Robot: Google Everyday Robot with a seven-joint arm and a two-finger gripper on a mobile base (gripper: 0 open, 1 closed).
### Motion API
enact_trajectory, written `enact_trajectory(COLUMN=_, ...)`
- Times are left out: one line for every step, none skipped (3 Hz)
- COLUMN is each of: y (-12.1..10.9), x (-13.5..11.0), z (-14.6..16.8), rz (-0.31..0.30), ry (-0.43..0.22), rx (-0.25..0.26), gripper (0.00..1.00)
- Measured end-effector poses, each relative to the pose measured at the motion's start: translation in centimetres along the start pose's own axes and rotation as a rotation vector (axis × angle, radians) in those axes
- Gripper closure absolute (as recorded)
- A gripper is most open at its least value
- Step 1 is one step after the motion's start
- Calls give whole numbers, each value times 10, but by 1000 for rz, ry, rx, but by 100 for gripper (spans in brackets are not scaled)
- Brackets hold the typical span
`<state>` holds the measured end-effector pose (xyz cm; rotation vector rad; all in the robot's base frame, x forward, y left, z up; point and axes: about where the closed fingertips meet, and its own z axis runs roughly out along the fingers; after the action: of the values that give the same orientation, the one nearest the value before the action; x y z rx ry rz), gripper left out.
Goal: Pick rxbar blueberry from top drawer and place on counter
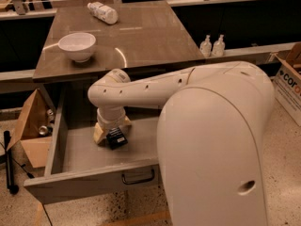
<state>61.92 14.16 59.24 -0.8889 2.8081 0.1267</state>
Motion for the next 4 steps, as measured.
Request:
enact_trajectory(y=0, x=-1, z=-5, rz=0, ry=0, rx=0, gripper=64)
enact_trajectory(y=0, x=-3, z=-16, rz=0, ry=0, rx=0, gripper=95)
enact_trajectory(y=0, x=-3, z=-16, rz=0, ry=0, rx=0, gripper=100)
enact_trajectory(y=-14, x=7, z=-41, rz=23, ry=-35, rx=34, gripper=100)
